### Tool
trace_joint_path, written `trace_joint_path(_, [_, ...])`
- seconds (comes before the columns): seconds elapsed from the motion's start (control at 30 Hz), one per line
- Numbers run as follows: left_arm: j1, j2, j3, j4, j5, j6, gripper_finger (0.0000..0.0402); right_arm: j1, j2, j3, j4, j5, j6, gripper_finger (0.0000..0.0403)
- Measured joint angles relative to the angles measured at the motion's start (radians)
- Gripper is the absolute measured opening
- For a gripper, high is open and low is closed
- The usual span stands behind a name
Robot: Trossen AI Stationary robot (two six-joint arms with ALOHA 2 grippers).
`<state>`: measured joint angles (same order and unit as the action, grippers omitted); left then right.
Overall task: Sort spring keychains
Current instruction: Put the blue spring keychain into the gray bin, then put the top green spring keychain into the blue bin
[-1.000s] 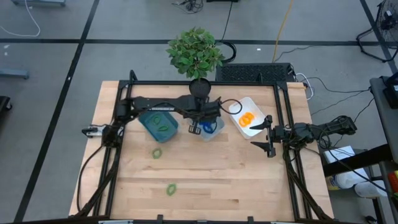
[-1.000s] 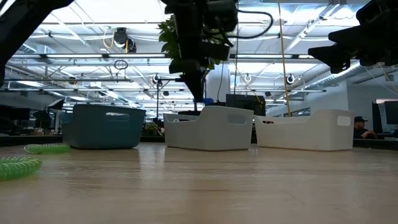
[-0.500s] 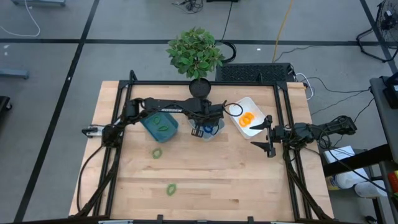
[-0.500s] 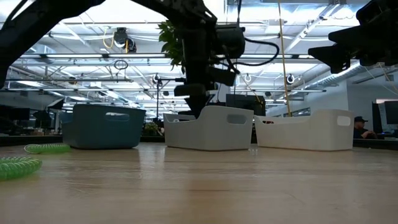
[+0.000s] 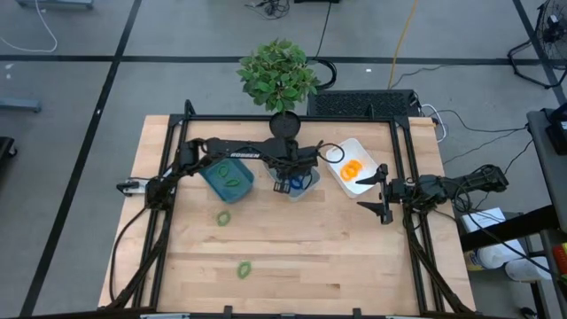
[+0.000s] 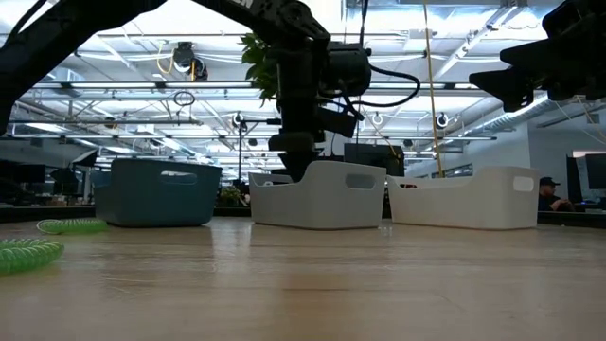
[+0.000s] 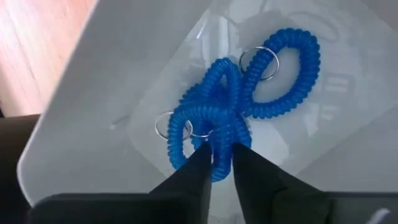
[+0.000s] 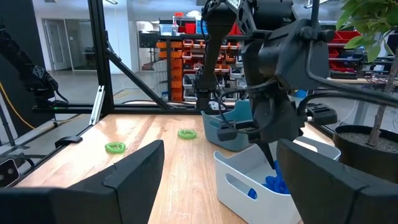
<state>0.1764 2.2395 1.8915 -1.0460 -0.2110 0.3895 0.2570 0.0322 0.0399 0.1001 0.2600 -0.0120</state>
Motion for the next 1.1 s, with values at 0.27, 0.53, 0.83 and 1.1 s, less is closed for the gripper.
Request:
trace_joint_path(0.27, [0.000, 0.000, 0.000, 0.000, -0.055, -0.070, 0.0172, 0.000, 0.000, 0.000, 0.000, 0.000, 0.000, 0.0297])
trace_joint_path(0.53, [-0.015, -0.003, 0.000, -0.019, -0.143, -0.094, 0.0308, 0.000, 0.000, 0.000, 0.000, 0.000, 0.000, 0.0297])
trace_joint_path(0.83, [-0.140, -0.113, 0.000, -0.118, -0.365, -0.201, 0.0366, 0.000, 0.000, 0.000, 0.000, 0.000, 0.000, 0.0297])
trace_joint_path(1.1, [-0.276, -0.196, 0.000, -0.187, -0.366, -0.389, 0.0367, 0.000, 0.000, 0.000, 0.001, 0.000, 0.000, 0.0297])
